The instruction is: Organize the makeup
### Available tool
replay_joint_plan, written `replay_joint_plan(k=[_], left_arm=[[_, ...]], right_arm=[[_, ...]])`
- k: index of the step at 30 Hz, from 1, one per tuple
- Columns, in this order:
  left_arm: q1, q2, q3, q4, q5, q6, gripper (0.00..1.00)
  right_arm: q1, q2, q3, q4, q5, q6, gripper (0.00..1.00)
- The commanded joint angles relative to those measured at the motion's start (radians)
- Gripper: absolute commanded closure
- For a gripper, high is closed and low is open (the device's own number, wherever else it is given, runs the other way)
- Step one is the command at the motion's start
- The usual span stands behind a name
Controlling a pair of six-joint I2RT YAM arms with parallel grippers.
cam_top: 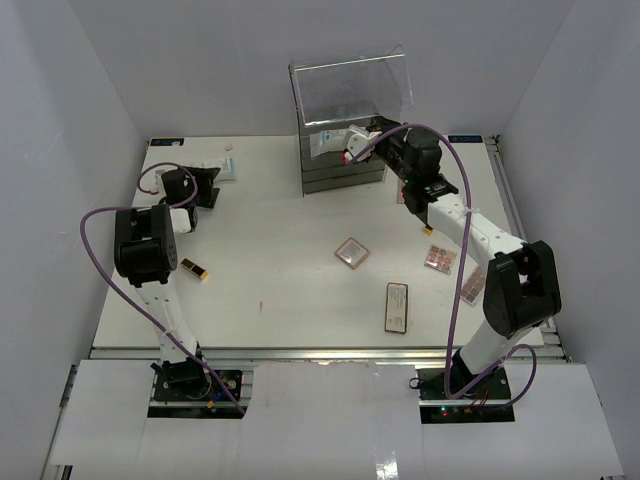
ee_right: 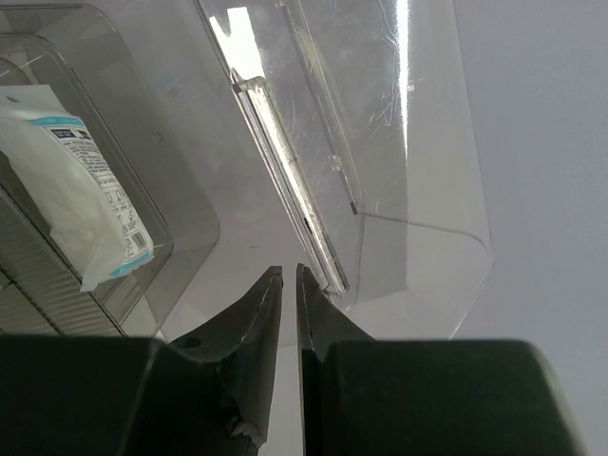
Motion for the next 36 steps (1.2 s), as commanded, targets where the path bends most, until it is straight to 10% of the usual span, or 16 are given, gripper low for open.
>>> replay_joint_plan(k=[1, 11, 23, 36], left_arm=[[0.012, 0.025, 0.052, -0.014, -0.038, -0.056, 0.25], [0.014, 0.111, 0.157, -0.085, -0.102, -0.118, 0.34], [0.018, 0.14, 0.16, -0.075, -0.079, -0.148, 0.83], [0.017, -0.204, -0.12, 0.092, 0.184, 0.057, 1.0]], right_arm=[[0.005, -0.011, 0.01, 0.073, 0.01, -0.008, 0.82], [0.003, -0.008, 0.009, 0.077, 0.008, -0.008, 0.82], [0.004, -0.008, -0.008, 0.09, 0.008, -0.005, 0.83], [0.003, -0.047, -0.043, 0.108, 0.005, 0.021, 0.82]])
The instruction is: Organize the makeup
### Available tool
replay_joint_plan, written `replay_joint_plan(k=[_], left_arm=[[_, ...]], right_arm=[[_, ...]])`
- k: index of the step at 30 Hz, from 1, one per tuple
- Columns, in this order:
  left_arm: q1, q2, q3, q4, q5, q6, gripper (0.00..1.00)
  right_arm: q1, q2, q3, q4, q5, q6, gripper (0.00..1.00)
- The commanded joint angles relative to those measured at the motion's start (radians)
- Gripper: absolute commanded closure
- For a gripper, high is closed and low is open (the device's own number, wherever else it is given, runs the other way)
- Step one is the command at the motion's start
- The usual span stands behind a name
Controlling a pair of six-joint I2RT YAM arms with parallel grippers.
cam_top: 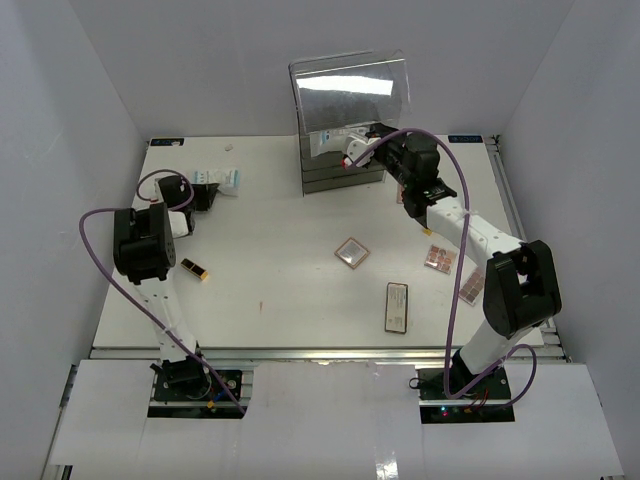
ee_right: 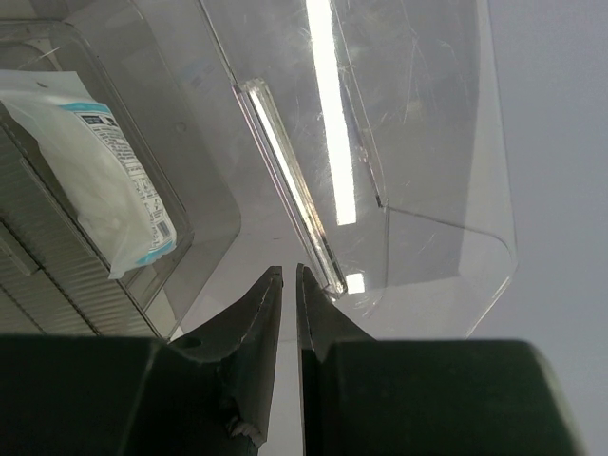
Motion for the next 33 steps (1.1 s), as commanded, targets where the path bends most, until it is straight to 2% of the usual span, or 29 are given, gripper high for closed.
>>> replay_joint_plan(k=[1, 6, 10, 13, 19, 24, 33], left_arm=[[-0.015, -0.307, -0.161, 0.075, 0.141, 0.129, 1.0], [-0.062, -0.621, -0.377, 0.072, 0.19, 0.238, 1.0], [-0.14, -0.747, -0.486, 0.072, 0.222, 0.291, 1.0], [-0.263, -0.787, -0.495, 0.072, 0.203, 0.328, 1.0], [-0.418, -0.721, -0.418, 0.127, 0.181, 0.333, 1.0], [-0.546, -0.607, -0.301, 0.138, 0.16, 0.347, 1.0], [-0.649, -0.391, -0.082, 0.133, 0.129, 0.356, 1.0]], right_arm=[[0.002, -0.046, 0.0, 0.099, 0.005, 0.023, 0.82], [0.002, -0.033, 0.018, 0.104, 0.008, 0.019, 0.82], [0.0, -0.026, 0.028, 0.103, 0.004, 0.016, 0.82], [0.001, -0.022, 0.032, 0.104, 0.007, 0.02, 0.82], [0.002, -0.022, 0.032, 0.104, 0.01, 0.022, 0.82], [0.0, -0.028, 0.027, 0.103, 0.009, 0.017, 0.82], [0.0, -0.044, 0.012, 0.103, 0.001, 0.017, 0.82]])
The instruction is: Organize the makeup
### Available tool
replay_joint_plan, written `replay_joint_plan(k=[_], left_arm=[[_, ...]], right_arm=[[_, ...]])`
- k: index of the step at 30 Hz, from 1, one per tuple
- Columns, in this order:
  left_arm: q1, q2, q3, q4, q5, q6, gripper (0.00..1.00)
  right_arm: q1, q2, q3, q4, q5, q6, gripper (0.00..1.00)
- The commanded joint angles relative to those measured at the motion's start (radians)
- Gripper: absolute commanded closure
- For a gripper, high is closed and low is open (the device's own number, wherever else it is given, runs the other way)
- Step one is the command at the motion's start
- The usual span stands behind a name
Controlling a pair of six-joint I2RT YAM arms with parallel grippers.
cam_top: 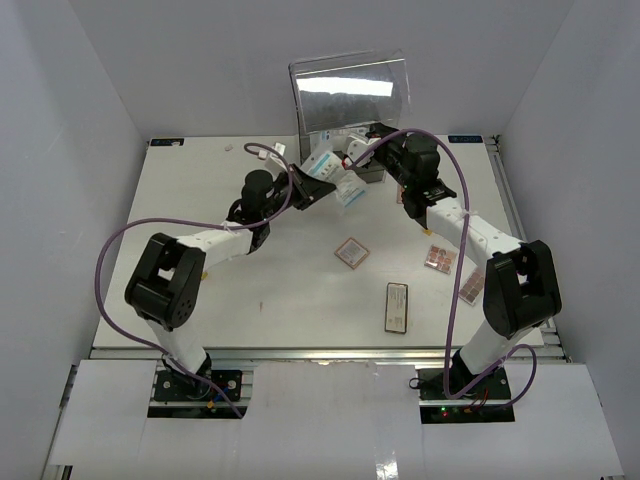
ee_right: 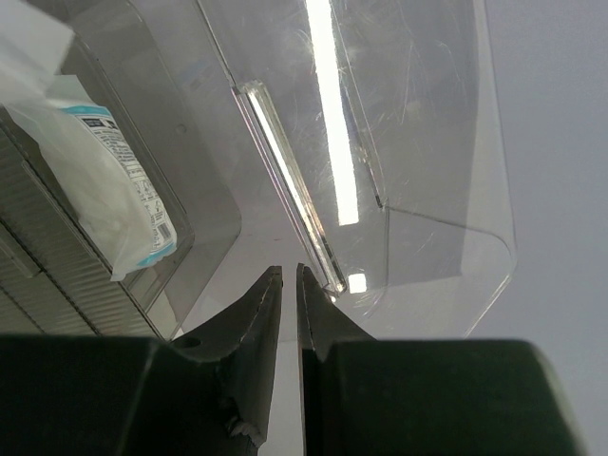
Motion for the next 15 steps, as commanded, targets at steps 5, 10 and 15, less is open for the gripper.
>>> replay_joint_plan(k=[5, 10, 15], left_arm=[[-0.035, 0.14, 0.224, 0.007, -0.083, 0.003, 1.0], [-0.034, 0.212, 0.342, -0.004, -0.16, -0.027, 1.0], [-0.034, 0.263, 0.398, -0.006, -0.267, -0.114, 1.0]], right_arm=[[0.001, -0.043, 0.024, 0.081, -0.001, 0.011, 0.82], [0.003, -0.036, 0.034, 0.078, -0.002, 0.016, 0.82], [0.002, -0.036, 0.032, 0.081, -0.001, 0.02, 0.82]])
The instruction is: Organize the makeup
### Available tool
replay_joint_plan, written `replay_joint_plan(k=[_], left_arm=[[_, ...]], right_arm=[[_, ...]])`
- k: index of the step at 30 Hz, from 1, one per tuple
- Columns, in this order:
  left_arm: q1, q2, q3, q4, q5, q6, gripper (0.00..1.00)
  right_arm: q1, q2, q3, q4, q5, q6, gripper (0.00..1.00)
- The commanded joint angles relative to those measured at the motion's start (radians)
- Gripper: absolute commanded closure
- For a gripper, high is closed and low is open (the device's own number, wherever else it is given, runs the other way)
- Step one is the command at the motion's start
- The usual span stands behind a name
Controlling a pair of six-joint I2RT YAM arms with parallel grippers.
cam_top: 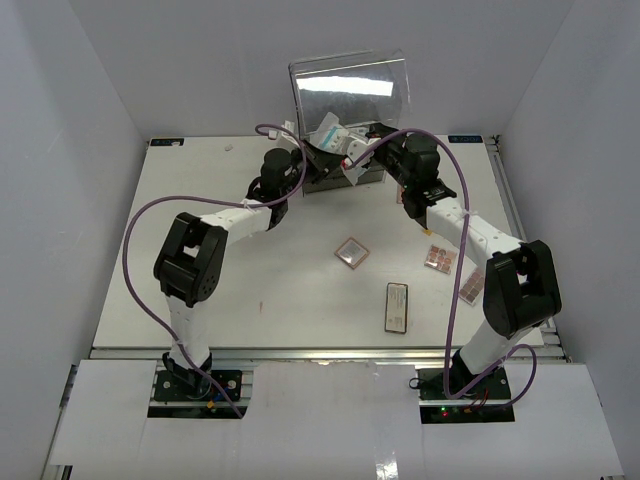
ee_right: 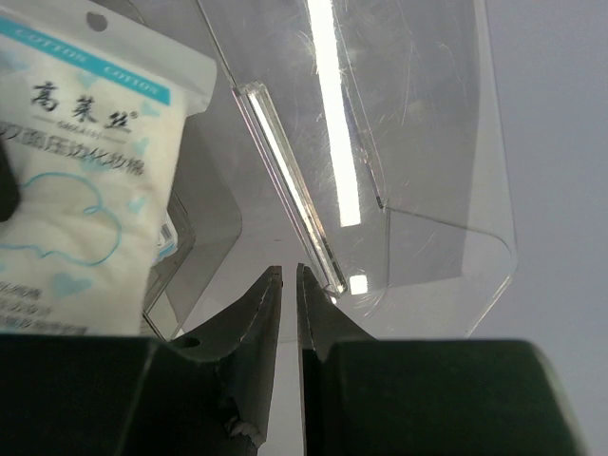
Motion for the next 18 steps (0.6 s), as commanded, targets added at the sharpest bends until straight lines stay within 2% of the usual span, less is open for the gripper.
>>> replay_joint_plan(k=[1, 13, 18], left_arm=[[0.001, 0.018, 0.065, 0.017, -0.137, -0.087, 1.0], [0.003, 0.145, 0.197, 0.072, -0.282, -0.259, 1.0], [0.009, 0.185, 0.244, 0.076, -0.3, -0.322, 1.0]], right_arm=[[0.002, -0.036, 0.031, 0.082, 0.002, 0.02, 0.82], [0.002, -0.036, 0.03, 0.086, -0.002, 0.027, 0.82], [0.002, -0.036, 0.032, 0.088, -0.002, 0.027, 0.82]])
